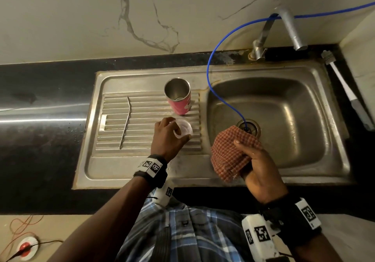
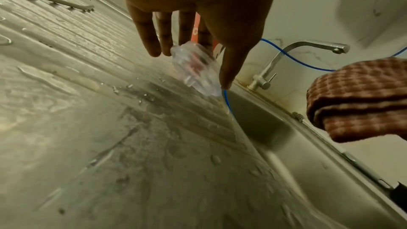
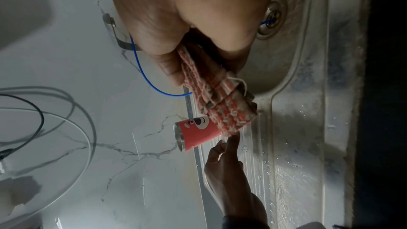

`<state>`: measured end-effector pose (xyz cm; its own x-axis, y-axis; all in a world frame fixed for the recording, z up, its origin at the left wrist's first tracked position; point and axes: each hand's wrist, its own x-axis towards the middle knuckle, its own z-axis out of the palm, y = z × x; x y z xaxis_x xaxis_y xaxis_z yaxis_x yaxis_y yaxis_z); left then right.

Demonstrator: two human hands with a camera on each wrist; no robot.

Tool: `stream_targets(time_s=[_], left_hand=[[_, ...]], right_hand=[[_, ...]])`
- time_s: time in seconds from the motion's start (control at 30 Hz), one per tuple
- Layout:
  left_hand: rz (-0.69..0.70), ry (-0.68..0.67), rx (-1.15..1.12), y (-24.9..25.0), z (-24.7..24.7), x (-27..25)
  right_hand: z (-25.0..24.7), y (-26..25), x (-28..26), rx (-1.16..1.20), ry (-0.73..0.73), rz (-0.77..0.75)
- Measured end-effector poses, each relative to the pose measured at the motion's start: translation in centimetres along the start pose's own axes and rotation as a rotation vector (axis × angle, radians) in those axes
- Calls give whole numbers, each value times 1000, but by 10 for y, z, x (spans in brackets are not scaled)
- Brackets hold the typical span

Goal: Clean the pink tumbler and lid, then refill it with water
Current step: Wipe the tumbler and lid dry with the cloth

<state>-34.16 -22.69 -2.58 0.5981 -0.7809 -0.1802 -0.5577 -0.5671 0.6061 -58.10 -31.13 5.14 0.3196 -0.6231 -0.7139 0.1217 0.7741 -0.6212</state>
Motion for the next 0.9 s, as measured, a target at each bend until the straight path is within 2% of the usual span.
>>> stream_targets(time_s=[0.33,0.5,0.57,0.67,0.73,0.77,0.8,0.9], left_hand=[[-67,-88,69,3,-1,0],[-95,-89,56,4,-6,0],[-35,-37,66,8,-8,-4],[165,47,3,28,-12,-15],[277,-37,-144,46,-18,-22],[277,-125,-237,55,-20,-24],[218,-226,-347,63,-21,-24],[-152,-534,-694,83,-24,-24]], right_hand=[[2,7,-1,-41,-28,44],[3,5,-3,-55,-32,35],[3,3,-4,-27,-52,30],[4,-1,-9,28,-110,65],[3,-3,-12,48,-148,85],[1,-6,-13,52,-167,86],[0,-8,-15,52,-185,80],[-7,-15,-17,47,-215,42]])
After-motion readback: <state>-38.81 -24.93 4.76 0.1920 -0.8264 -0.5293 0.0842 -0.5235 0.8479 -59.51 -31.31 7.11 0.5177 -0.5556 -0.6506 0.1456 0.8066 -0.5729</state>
